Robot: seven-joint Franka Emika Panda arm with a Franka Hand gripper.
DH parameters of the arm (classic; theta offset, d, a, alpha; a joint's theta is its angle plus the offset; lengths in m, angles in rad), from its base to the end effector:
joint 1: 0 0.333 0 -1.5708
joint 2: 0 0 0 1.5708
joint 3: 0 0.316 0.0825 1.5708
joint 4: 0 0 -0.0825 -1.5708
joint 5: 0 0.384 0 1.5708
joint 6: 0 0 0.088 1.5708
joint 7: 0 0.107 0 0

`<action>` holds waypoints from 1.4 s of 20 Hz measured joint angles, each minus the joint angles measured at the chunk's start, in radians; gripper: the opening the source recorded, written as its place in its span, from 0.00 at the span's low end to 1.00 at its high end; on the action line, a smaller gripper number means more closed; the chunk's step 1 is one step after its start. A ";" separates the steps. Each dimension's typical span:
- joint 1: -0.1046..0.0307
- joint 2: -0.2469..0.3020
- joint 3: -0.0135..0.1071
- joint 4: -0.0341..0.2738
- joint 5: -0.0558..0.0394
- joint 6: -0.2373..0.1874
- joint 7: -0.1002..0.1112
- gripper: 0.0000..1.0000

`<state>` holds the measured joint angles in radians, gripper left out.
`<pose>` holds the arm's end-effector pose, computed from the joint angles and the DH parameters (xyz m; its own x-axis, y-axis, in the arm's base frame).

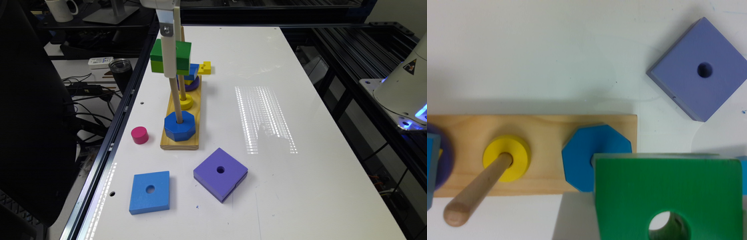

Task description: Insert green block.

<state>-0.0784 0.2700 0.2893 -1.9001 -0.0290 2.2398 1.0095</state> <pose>0.6105 0.1204 0.3730 0.7006 -0.7135 -0.0008 -0.7102 -0.6973 -0.0965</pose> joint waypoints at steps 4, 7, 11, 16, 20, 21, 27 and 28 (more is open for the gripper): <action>0.000 0.002 0.000 0.000 0.0000 0.001 0.000 0.00; 0.000 0.002 0.000 0.000 0.0000 0.001 0.000 0.00; 0.000 0.002 0.000 0.000 0.0000 0.002 0.000 0.00; 0.000 0.002 0.000 0.000 0.0000 0.002 -0.001 0.00; 0.000 0.003 0.000 -0.002 0.0000 0.003 -0.001 0.00; 0.000 0.006 0.000 -0.004 0.0000 0.007 -0.001 0.00; -0.001 0.014 0.000 -0.006 -0.0005 0.019 -0.001 0.00; -0.001 0.014 0.000 -0.006 -0.0005 0.019 -0.001 0.00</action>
